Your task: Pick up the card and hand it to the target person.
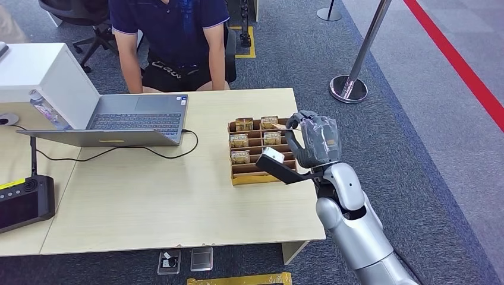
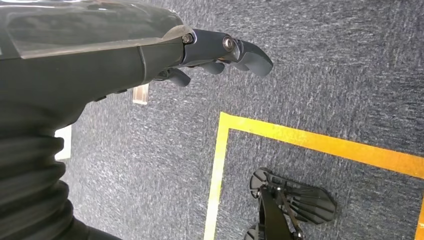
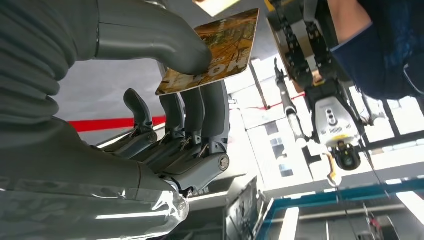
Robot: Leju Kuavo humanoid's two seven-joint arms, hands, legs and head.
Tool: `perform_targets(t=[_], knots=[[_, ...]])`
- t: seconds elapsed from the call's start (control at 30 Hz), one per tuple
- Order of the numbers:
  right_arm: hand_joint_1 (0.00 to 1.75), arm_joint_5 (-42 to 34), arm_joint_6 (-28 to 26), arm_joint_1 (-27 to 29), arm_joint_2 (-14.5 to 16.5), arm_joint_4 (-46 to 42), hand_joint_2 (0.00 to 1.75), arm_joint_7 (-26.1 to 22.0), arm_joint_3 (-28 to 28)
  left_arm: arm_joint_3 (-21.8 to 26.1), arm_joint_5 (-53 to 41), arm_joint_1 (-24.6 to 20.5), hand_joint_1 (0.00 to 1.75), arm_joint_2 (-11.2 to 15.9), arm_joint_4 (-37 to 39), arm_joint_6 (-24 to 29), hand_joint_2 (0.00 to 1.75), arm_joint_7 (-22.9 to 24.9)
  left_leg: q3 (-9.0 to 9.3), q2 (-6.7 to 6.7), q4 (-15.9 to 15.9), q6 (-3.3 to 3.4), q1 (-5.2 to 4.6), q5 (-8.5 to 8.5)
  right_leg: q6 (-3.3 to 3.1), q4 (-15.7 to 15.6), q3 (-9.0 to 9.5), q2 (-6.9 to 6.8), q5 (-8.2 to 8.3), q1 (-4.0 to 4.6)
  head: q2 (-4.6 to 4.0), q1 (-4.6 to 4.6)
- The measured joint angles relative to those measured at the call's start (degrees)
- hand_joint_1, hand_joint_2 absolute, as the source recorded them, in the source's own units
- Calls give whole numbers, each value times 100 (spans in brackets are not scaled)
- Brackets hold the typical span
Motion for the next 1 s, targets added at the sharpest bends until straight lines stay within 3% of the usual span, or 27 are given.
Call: perform_targets(t=[0.23,0.53,1.0], knots=[[131,450,-736,26,20,211,175,-246,-32,-85,-108,-85,0,0,0,-1,175,94,-1,-1,0,0,0,0,0,1,1,0,0,0,0,0],[131,794,-1811,-432,301,1384,175,-551,-34,-236,-236,-197,0,-2,0,-15,175,185,0,0,0,0,0,1,0,4,1,2,0,0,0,-1],[131,849,-2344,-1192,791,2683,175,-713,-86,-397,-334,-283,0,-30,0,-33,175,275,0,1,0,0,0,1,-1,5,1,2,0,0,0,-2]])
